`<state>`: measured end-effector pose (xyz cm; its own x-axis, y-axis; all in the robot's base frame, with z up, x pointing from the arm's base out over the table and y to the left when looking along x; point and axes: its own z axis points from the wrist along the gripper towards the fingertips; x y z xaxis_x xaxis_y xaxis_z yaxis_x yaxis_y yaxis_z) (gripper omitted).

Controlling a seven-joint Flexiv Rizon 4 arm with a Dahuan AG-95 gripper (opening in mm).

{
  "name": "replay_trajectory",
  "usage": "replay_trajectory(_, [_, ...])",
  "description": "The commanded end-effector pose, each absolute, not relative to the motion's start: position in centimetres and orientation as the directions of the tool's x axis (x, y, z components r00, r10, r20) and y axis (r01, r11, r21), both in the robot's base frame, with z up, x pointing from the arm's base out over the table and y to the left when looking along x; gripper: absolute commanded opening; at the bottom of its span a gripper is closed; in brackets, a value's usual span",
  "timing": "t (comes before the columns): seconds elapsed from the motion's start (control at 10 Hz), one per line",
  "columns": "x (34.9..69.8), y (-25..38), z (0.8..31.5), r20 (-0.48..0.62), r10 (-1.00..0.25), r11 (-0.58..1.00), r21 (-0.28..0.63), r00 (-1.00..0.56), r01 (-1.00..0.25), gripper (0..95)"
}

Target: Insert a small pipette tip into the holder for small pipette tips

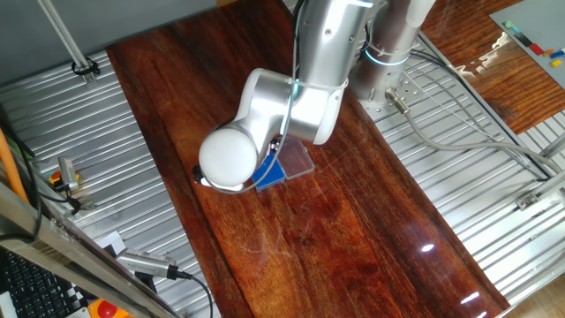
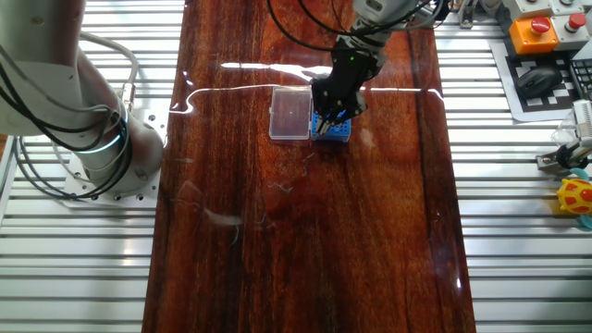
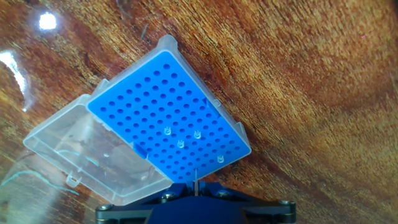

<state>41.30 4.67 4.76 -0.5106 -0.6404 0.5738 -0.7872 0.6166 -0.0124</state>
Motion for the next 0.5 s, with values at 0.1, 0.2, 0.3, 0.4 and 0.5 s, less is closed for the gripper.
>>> replay_trajectory(0.1, [41.35,4.67,4.74,0.573,-0.643,0.614,-0.008,-0.507,-0.789,0.0])
replay_trajectory(0.2, [41.35,4.67,4.74,0.577,-0.643,0.613,-0.008,-0.504,-0.79,0.0])
replay_trajectory(0.3, [41.35,4.67,4.74,0.586,-0.64,0.608,-0.009,-0.496,-0.794,0.0])
replay_trajectory(0.4, [41.35,4.67,4.74,0.595,-0.634,0.605,-0.015,-0.494,-0.796,0.0])
replay_trajectory(0.5, [41.35,4.67,4.74,0.6,-0.629,0.605,-0.02,-0.494,-0.796,0.0])
